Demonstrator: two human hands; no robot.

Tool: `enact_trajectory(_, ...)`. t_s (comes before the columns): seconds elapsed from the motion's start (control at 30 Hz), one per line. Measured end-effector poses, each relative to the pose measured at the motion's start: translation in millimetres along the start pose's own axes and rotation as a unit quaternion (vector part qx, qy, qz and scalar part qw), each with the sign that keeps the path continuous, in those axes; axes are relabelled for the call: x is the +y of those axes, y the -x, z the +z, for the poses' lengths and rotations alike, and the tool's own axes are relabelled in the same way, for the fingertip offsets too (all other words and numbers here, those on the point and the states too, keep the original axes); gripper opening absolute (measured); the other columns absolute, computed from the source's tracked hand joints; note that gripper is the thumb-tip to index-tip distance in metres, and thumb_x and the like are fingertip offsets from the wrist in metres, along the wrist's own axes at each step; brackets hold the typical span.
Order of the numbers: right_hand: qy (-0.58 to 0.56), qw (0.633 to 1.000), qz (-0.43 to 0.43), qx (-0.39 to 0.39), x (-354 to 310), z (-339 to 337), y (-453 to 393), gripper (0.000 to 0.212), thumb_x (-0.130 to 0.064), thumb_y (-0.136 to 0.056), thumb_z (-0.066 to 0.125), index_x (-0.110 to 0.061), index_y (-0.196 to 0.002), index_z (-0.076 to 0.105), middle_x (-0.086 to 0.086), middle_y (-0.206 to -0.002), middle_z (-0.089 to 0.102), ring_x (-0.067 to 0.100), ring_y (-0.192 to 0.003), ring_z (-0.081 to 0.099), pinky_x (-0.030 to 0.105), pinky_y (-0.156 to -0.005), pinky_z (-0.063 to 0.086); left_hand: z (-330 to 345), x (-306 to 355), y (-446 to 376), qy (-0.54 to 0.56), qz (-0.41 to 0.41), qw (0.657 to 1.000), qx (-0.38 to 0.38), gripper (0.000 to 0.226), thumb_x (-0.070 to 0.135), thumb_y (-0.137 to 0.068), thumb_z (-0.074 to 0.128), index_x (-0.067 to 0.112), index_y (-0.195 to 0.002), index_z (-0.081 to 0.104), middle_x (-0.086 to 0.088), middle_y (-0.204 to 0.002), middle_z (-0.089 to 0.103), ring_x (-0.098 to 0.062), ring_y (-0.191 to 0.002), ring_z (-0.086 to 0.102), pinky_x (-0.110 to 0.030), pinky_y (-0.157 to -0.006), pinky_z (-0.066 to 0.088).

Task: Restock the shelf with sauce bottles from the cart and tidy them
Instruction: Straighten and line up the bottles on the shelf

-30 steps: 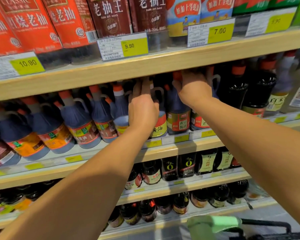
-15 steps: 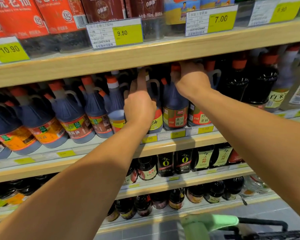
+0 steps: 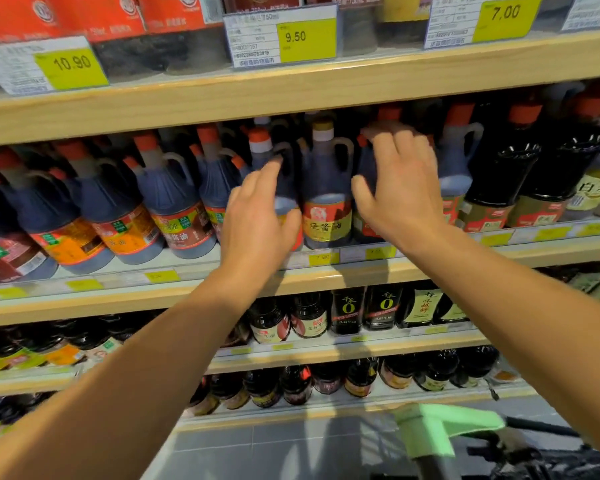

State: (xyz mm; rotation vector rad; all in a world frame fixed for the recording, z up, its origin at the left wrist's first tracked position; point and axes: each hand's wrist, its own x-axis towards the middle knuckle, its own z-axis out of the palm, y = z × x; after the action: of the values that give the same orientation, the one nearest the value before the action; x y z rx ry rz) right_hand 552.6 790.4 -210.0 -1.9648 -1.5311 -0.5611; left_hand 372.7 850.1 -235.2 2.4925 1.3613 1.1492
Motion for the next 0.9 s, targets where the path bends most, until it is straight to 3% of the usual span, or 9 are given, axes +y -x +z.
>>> enact_trajectory(0.13,-0.017,0.997,-0.067,-0.019,-37,14,2,0.051,-0.031,-0.08,0.059,-0.008,-0.126,0.052,0.016,-0.114,0.056,0.038,-0.102,0.049,0.045,-0.089,0.039,-29,-51,-1,-0.094,-0.011,0.996,0.009,0.054,0.026,-0.084,0.064,0.008,-0.131,0.047,-0.017,-0.118,0.055,-0.037,-0.107,0.045,-0.039,-0.089,0.034)
enact_trajectory(0.33,0.01,0.996,-0.063,-0.055,-93,23,-18,0.044,-0.037,-0.091,0.053,-0.011,-0.126,0.051,0.02,-0.116,0.059,0.041,-0.107,0.053,0.044,-0.086,0.04,-46,-75,-38,-0.131,-0.091,0.987,0.01,0.048,0.035,-0.088,0.057,0.008,-0.126,0.051,-0.023,-0.11,0.061,-0.042,-0.105,0.053,-0.045,-0.088,0.044)
enact_trajectory(0.4,0.016,0.997,-0.058,-0.057,-103,28,-27,0.036,-0.038,-0.094,0.049,-0.009,-0.113,0.058,0.021,-0.108,0.063,0.041,-0.101,0.057,0.041,-0.076,0.041,-44,-78,-52,-0.182,-0.085,0.98,-0.005,0.046,0.038,-0.089,0.052,0.005,-0.121,0.056,-0.025,-0.116,0.06,-0.043,-0.11,0.053,-0.049,-0.095,0.044)
enact_trajectory(0.47,0.009,0.996,-0.043,-0.074,-109,36,-35,0.036,-0.038,-0.097,0.044,-0.01,-0.109,0.061,0.02,-0.106,0.065,0.04,-0.1,0.059,0.037,-0.07,0.039,-44,-79,-68,-0.199,-0.066,0.978,-0.006,0.048,0.037,-0.09,0.049,0.016,-0.133,0.048,-0.018,-0.137,0.05,-0.038,-0.127,0.043,-0.053,-0.11,0.029)
enact_trajectory(0.53,-0.002,0.996,-0.029,-0.084,-112,44,-41,0.039,-0.039,-0.097,0.042,-0.017,-0.128,0.054,0.016,-0.123,0.06,0.037,-0.115,0.054,0.04,-0.088,0.04,-46,-77,-85,-0.219,-0.062,0.973,-0.035,0.053,0.035,-0.091,0.047,0.027,-0.142,0.036,-0.009,-0.148,0.04,-0.032,-0.137,0.032,-0.05,-0.117,0.012)
enact_trajectory(0.6,-0.004,0.997,-0.02,-0.079,-113,51,-45,0.05,-0.038,-0.094,0.046,-0.028,-0.143,0.037,0.011,-0.138,0.05,0.033,-0.129,0.043,0.044,-0.113,0.02,-48,-71,-91,-0.237,-0.089,0.964,-0.083,0.052,0.035,-0.094,0.045,0.029,-0.144,0.032,-0.009,-0.147,0.042,-0.031,-0.138,0.032,-0.049,-0.117,0.005)
enact_trajectory(0.7,-0.014,0.998,0.003,-0.064,-113,54,-49,0.05,-0.034,-0.094,0.047,-0.03,-0.142,0.035,0.011,-0.132,0.055,0.034,-0.125,0.047,0.045,-0.116,0.014,-46,-66,-90,-0.226,-0.12,0.962,-0.092,0.044,0.032,-0.097,0.044,0.026,-0.14,0.037,-0.012,-0.135,0.054,-0.032,-0.131,0.043,-0.045,-0.117,0.006)
enact_trajectory(0.8,-0.034,0.997,0.009,-0.062,-115,52,-50,0.046,-0.03,-0.095,0.049,-0.026,-0.139,0.038,0.013,-0.123,0.058,0.036,-0.116,0.052,0.043,-0.105,0.031,-48,-67,-92,-0.219,-0.126,0.965,-0.064,0.038,0.032,-0.093,0.053,0.021,-0.129,0.047,-0.011,-0.125,0.061,-0.031,-0.125,0.05,-0.043,-0.116,0.011)
enact_trajectory(0.9,-0.069,0.996,0.014,-0.059,-118,50,-54,0.044,-0.024,-0.093,0.054,-0.021,-0.136,0.042,0.016,-0.119,0.058,0.039,-0.109,0.055,0.038,-0.076,0.039,-54,-68,-91,-0.21,-0.133,0.967,-0.061,0.041,0.032,-0.092,0.055,0.018,-0.13,0.048,-0.012,-0.131,0.056,-0.032,-0.128,0.046,-0.043,-0.117,0.009)
